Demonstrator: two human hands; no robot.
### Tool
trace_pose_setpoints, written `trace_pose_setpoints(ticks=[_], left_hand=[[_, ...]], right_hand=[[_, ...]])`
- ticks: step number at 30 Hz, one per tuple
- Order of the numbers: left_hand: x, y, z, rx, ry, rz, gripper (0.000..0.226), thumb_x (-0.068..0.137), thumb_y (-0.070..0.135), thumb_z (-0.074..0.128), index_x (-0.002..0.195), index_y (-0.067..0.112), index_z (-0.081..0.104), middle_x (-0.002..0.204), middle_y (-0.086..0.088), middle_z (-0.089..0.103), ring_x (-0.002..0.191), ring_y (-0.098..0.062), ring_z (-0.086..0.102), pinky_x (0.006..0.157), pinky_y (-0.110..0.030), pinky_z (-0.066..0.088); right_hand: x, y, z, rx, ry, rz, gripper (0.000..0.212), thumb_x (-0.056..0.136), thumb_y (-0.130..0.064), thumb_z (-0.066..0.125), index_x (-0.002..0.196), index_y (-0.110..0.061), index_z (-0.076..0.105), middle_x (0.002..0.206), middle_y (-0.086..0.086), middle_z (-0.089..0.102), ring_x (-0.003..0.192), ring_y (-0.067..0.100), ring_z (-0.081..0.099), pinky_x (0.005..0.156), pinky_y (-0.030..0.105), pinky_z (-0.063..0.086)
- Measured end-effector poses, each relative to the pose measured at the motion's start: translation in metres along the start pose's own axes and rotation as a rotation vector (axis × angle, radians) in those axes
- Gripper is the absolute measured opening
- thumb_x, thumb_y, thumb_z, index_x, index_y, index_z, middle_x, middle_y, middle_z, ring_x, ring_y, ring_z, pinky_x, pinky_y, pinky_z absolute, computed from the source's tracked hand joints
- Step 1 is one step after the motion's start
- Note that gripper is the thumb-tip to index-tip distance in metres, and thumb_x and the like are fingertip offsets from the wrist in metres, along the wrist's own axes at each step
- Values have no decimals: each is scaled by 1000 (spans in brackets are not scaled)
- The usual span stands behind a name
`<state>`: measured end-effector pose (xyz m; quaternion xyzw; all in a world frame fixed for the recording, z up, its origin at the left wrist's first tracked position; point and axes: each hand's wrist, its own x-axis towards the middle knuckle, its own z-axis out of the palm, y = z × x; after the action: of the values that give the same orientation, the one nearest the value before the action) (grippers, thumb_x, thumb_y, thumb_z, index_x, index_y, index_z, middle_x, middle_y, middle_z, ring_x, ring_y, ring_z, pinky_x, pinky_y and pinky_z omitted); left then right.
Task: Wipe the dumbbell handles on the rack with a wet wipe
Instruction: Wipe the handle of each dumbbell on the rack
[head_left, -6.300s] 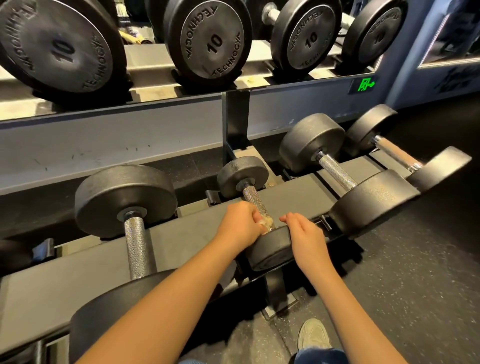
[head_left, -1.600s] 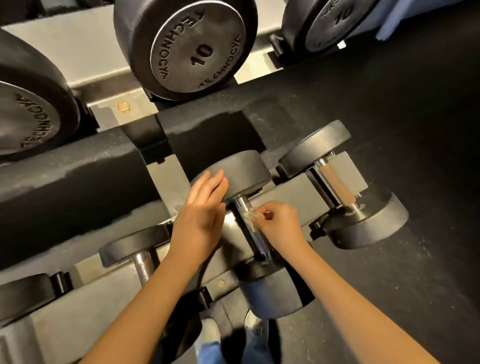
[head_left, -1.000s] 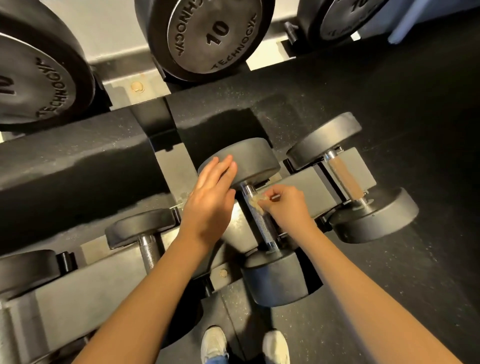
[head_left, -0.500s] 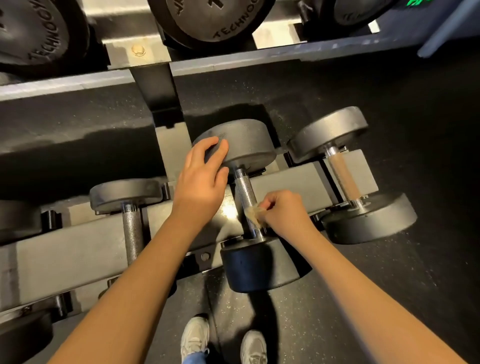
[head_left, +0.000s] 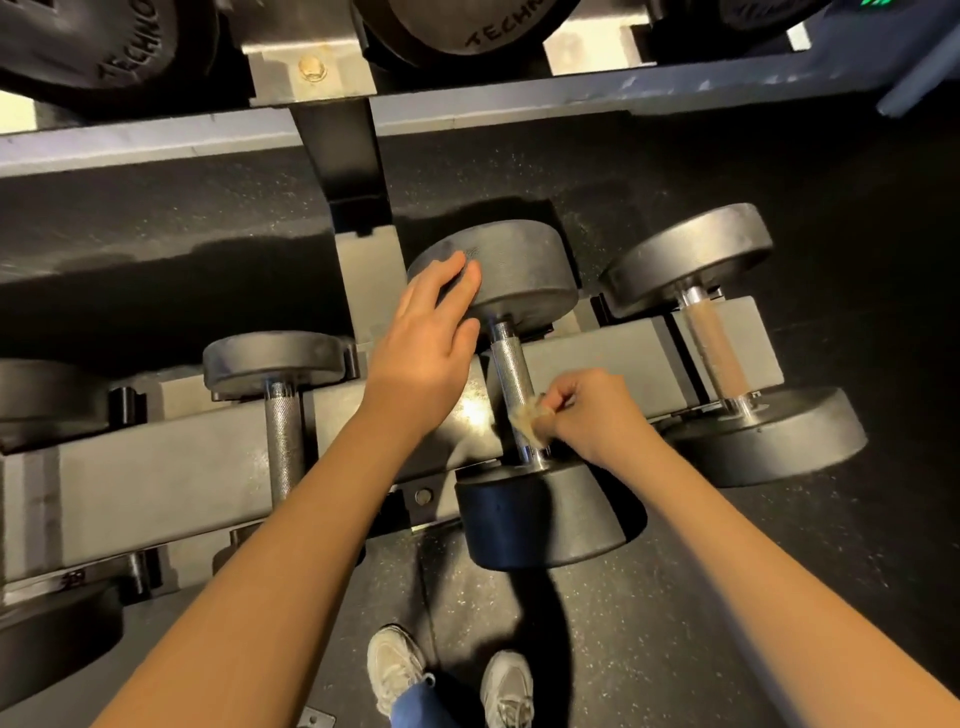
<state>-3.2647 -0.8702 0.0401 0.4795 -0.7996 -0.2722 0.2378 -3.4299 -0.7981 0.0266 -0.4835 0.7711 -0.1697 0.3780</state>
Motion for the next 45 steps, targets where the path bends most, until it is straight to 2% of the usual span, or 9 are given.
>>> trace_pose_setpoints(ticks=[2,13,20,23,27,31,35,40,45], left_hand=[[1,0,0,4,-5,-8,51,100,18,43,149,19,27,155,3,23,143,-11,17,110,-23,18],[-1,-1,0,-9,-3,-7,52,100,17,43,149,19,27,155,3,22,144,-12,15,112,-23,16],[-1,1,1,83,3,-26,57,95,14,50,148,18,30,152,0,29,141,-16,22,113,-34,23],[-10,0,3,128,163,35,45,88,11,57,133,13,53,126,-6,53,119,-22,44,97,-38,37],[-32,-1,9,-207,-14,-57,30,85,32,51,108,23,68,96,1,60,85,-11,54,78,-30,45],[-41,7,26,-596,-254,-175,25,79,41,58,101,36,70,100,2,68,86,-15,64,80,-32,52],[-40,17,35,-880,-164,-312,18,78,16,63,94,13,71,91,-2,73,83,-11,68,74,-19,51],[-33,11,38,-945,-89,-426,16,71,19,71,84,11,71,88,-12,73,87,-31,69,82,-47,55],[-19,-1,42,-659,200,-451,7,80,15,74,83,13,67,82,-8,71,79,-24,69,76,-45,56]], right_hand=[[-2,3,-1,-14,-61,35,5,74,-1,74,77,-1,70,71,-4,61,65,8,53,52,4,39],[38,-25,11,223,347,-156,3,79,-8,72,77,-6,72,70,4,64,65,13,56,63,20,45],[0,-2,-3,24,37,-70,6,72,-2,77,73,-2,71,71,-3,60,59,0,49,51,4,39],[-10,2,-10,28,-7,-54,8,76,-3,75,83,-6,74,76,-1,64,65,4,55,56,5,44],[-18,-1,-11,360,94,-88,12,79,-4,73,88,-13,73,84,6,71,75,11,62,72,18,50],[-18,-8,-7,504,52,-118,18,81,0,70,91,-13,73,86,4,73,79,12,67,76,18,53],[-20,-7,-4,505,16,-122,27,85,6,59,96,-14,74,93,3,74,91,15,69,85,24,54],[-28,-7,-10,647,-28,-100,38,87,10,49,101,-19,71,97,-3,73,94,7,67,88,18,51],[-43,9,7,288,210,-62,33,95,-19,53,127,-23,59,114,-12,61,104,2,55,89,15,41]])
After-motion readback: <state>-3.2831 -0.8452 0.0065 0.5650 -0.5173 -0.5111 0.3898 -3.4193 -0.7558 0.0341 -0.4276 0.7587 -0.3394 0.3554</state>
